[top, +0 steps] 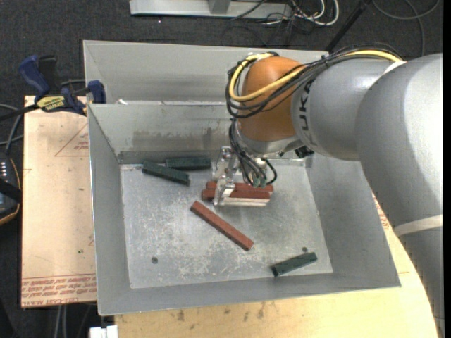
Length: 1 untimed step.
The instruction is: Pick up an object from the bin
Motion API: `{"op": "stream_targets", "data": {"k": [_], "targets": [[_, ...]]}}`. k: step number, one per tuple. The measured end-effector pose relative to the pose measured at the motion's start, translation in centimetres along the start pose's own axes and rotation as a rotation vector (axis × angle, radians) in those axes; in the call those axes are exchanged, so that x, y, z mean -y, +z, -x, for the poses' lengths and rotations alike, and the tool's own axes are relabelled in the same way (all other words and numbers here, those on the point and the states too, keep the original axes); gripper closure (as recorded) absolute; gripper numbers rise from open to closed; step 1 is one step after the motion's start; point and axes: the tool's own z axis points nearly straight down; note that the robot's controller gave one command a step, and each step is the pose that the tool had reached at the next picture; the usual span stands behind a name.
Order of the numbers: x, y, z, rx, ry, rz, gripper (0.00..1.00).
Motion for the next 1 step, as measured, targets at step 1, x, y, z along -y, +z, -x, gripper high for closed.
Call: {"op": "stream_targets", "data": {"k": [1], "targets": [[-0.48,-12.94,-1.11,-0.002,-0.028,-0.001,1.0]]}}
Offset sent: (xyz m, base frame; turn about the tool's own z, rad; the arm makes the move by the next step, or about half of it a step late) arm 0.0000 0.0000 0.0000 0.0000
